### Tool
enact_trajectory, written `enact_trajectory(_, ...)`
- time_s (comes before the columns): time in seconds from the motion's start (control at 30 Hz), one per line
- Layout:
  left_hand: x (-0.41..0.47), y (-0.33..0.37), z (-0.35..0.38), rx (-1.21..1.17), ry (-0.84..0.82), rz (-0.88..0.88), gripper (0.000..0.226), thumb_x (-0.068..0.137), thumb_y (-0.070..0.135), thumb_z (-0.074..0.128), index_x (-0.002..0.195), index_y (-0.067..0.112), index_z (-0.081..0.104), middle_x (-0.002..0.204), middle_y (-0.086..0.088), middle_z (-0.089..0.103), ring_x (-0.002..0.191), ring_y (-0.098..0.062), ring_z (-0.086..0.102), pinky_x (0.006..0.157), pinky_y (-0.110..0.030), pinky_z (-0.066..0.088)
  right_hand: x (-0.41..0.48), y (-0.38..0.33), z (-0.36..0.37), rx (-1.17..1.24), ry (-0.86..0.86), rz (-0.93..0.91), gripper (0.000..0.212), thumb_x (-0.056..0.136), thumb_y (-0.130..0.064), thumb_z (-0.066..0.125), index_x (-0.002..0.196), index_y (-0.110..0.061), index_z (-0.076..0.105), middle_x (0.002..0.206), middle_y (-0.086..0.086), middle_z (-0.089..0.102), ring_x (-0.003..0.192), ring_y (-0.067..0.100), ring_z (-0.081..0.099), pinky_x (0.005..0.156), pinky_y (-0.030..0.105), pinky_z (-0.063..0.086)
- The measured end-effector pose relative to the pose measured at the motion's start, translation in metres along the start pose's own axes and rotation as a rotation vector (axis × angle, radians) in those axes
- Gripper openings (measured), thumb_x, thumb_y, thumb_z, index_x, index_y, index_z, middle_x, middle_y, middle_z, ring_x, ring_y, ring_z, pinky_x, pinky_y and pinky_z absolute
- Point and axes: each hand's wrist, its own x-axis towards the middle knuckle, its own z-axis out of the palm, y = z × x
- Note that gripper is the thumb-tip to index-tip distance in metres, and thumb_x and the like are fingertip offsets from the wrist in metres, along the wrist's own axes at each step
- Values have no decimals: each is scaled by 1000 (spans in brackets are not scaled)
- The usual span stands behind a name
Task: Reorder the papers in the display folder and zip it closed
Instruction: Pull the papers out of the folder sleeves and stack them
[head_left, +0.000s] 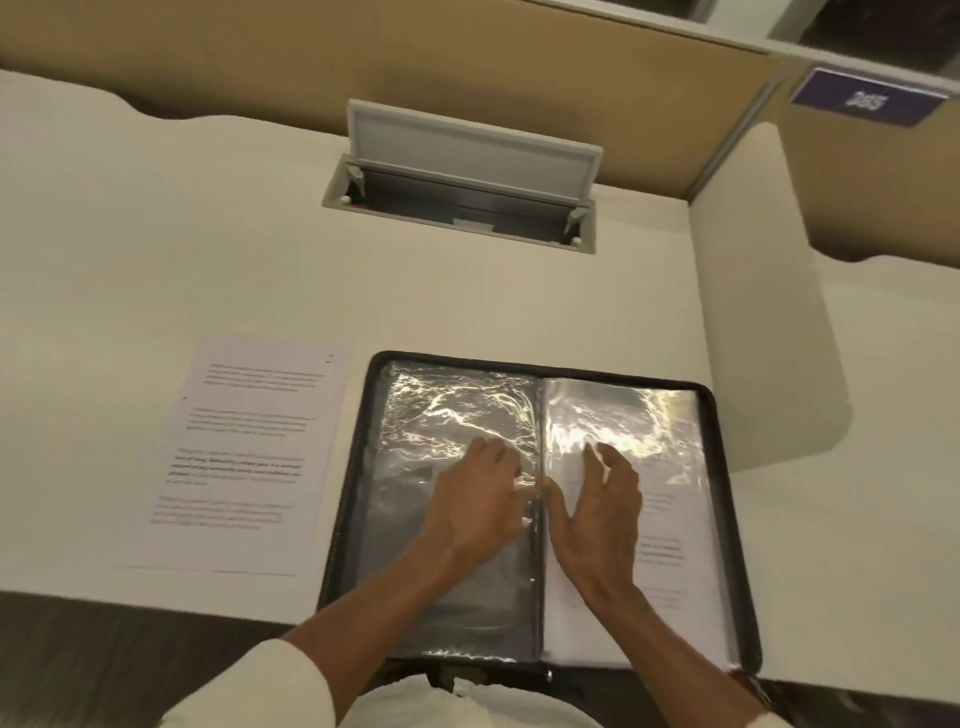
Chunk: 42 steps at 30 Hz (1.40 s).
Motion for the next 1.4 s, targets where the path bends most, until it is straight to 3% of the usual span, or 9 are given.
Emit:
enact_trajectory(0.2, -1, 42, 27, 103, -225, 122, 64, 101, 49, 64, 151, 11, 49, 166, -6, 33, 151, -25, 32, 116, -41, 42, -33, 57, -31, -106, -77, 312, 111, 89, -80, 39, 166, -14, -5, 175, 8, -5, 159, 36, 10, 125, 56, 24)
enact_trajectory(0.37, -6, 48, 30, 127, -232, 128, 65, 106, 48, 58, 159, 14, 40, 175, -6, 18, 160, -24, 18, 126, -39, 27, -55, 81, -33, -243, -105, 399, 114, 88, -86, 34, 164, -5, 10, 173, 15, 0, 158, 40, 16, 125, 54, 27)
enact_trajectory(0.57, -5, 52, 36, 123, -211, 87, 64, 104, 48, 60, 156, 15, 43, 173, -4, 23, 157, -22, 23, 125, -37, 30, -51, 87, -31, -270, -134, 357, 98, 92, -83, 34, 158, -11, 34, 169, 21, 14, 155, 42, 22, 124, 59, 25)
enact_trajectory(0.73, -1, 55, 35, 28, -167, 38, 51, 99, 50, 66, 138, 19, 57, 163, 2, 37, 146, -18, 38, 115, -34, 42, -44, 80, -40, -115, -38, 238, 68, 84, -62, 64, 140, -23, 54, 155, 17, 42, 136, 41, 47, 109, 67, 40)
enact_trajectory(0.87, 3, 62, 33, -142, -85, -70, 39, 96, 59, 67, 114, 24, 64, 137, 11, 54, 125, -8, 49, 90, -25, 47, -38, 69, -60, 108, -74, 280, 81, 83, -43, 83, 148, -32, 37, 151, 4, 45, 124, 30, 60, 97, 57, 57)
enact_trajectory(1.03, 9, 78, 21, -306, 11, -279, 57, 84, 90, 50, 91, 34, 62, 103, 19, 59, 106, -4, 55, 82, -31, 46, -24, 47, -86, 202, -253, 403, 107, 79, -51, 86, 156, -35, 14, 114, -16, 68, 103, 17, 70, 117, 51, 37)
enact_trajectory(1.23, 15, 97, 2, -398, -11, -387, 66, 75, 98, 50, 91, 35, 63, 114, 18, 60, 113, -5, 58, 86, -34, 50, 1, 47, -92, 510, -476, 539, 59, 84, -40, 86, 137, -38, 58, 114, -12, 70, 99, 11, 68, 95, 36, 53)
enact_trajectory(1.33, 12, 108, -10, -365, -24, -438, 72, 73, 98, 53, 102, 33, 61, 118, 17, 58, 107, -7, 60, 86, -37, 54, 6, 43, -94, 560, -512, 390, 14, 86, -45, 82, 99, -45, 75, 105, -18, 73, 96, 10, 67, 95, 38, 54)
enact_trajectory(1.4, 10, 114, -19, -326, -16, -483, 78, 71, 100, 52, 107, 31, 61, 116, 16, 58, 104, -8, 61, 88, -41, 56, 4, 33, -94, 565, -547, 258, 13, 83, -45, 84, 91, -47, 75, 107, -17, 69, 102, 9, 62, 92, 34, 49)
